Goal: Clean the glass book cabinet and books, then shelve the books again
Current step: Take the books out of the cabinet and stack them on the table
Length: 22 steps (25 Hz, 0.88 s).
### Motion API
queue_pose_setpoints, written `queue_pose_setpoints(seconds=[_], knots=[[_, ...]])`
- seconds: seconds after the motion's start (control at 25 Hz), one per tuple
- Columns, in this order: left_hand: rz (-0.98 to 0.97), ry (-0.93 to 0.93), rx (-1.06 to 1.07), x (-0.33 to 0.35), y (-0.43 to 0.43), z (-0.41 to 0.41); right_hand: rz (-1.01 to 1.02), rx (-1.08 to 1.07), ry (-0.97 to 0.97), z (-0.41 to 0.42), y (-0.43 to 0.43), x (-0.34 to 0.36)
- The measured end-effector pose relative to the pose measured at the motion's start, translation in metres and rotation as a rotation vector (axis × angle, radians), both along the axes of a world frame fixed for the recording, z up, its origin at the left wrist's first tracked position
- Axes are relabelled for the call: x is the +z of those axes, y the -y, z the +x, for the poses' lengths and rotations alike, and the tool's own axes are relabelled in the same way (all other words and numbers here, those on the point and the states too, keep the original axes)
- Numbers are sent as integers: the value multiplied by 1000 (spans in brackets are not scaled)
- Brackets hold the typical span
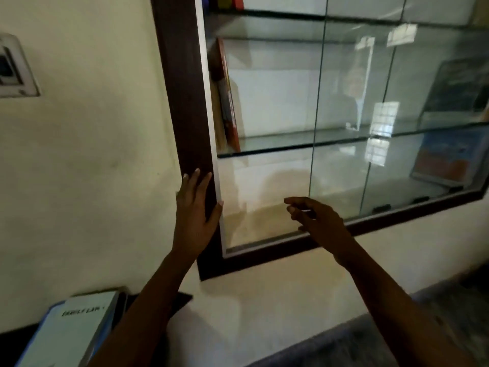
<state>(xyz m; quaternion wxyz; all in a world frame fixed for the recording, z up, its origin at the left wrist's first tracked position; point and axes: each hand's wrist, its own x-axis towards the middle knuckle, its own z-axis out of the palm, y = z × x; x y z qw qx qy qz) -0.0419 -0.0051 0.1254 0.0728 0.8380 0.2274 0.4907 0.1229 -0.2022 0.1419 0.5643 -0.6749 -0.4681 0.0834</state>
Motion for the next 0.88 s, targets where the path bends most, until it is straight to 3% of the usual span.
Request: queue_pose_setpoints(seconds=[0.16,0.32,0.48,0.72,0.88], knots=[[320,6,235,63,-38,48,147,113,119,44,-55,66],[403,75,447,85,-88,82,284,189,138,63,-121,116],[540,94,637,68,-112,97,181,262,170,70,-182,140],[546,148,617,70,-111,95,243,235,387,76,-227,133],[563,105,344,65,-72,124,296,120,293,124,-225,132]])
